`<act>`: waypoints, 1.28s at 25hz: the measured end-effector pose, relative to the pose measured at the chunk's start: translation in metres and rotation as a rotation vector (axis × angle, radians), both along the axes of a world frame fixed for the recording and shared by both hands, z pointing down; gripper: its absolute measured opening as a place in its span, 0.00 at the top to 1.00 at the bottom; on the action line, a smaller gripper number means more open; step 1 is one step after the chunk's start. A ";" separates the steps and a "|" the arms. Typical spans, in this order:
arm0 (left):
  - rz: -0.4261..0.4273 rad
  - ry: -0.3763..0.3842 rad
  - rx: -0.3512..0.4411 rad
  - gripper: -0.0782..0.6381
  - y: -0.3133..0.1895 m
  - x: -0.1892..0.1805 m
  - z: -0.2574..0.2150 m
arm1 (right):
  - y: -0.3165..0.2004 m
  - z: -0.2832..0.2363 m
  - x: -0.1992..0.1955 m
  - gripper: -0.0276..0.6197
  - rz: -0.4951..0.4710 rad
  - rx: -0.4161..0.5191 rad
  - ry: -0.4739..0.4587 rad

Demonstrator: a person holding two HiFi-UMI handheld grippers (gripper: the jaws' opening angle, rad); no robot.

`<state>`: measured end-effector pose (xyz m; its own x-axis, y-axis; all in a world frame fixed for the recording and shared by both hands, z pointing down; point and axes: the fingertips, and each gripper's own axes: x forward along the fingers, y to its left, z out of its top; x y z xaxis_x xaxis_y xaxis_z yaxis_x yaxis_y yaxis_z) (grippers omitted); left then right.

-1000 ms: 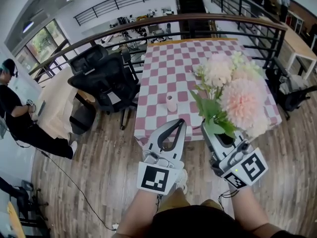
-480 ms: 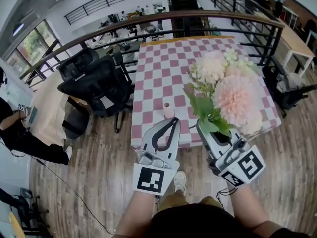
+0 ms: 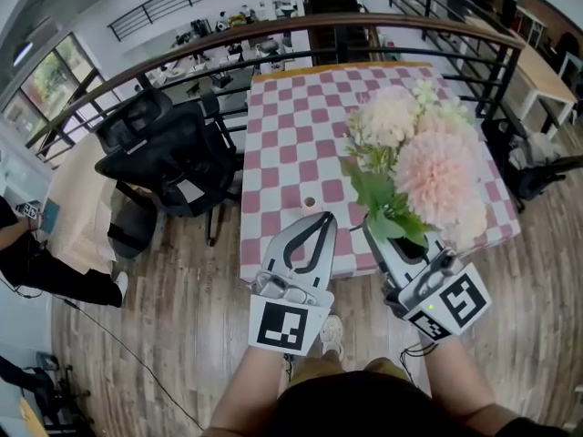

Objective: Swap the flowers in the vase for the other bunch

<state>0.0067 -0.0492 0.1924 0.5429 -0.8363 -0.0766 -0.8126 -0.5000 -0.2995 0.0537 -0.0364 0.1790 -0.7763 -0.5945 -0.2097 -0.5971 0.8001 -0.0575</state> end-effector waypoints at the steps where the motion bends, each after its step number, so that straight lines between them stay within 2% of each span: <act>1: 0.002 -0.003 0.001 0.88 -0.004 -0.002 0.000 | -0.004 0.000 -0.002 0.89 0.003 0.000 0.002; 8: 0.023 -0.034 0.010 0.88 -0.029 -0.015 0.001 | -0.030 0.007 -0.017 0.89 0.025 -0.015 0.015; 13: 0.034 -0.025 0.003 0.88 -0.045 -0.023 0.003 | -0.043 0.008 -0.026 0.89 0.034 -0.017 0.021; 16: 0.026 0.003 -0.006 0.88 -0.053 -0.030 0.004 | -0.050 0.010 -0.029 0.89 0.039 -0.022 0.019; 20: 0.024 0.083 -0.041 0.88 -0.062 -0.039 0.004 | -0.057 0.014 -0.034 0.89 0.046 -0.023 0.021; 32: 0.064 0.106 -0.077 0.88 -0.083 -0.045 0.009 | -0.079 0.016 -0.038 0.89 0.095 -0.027 0.012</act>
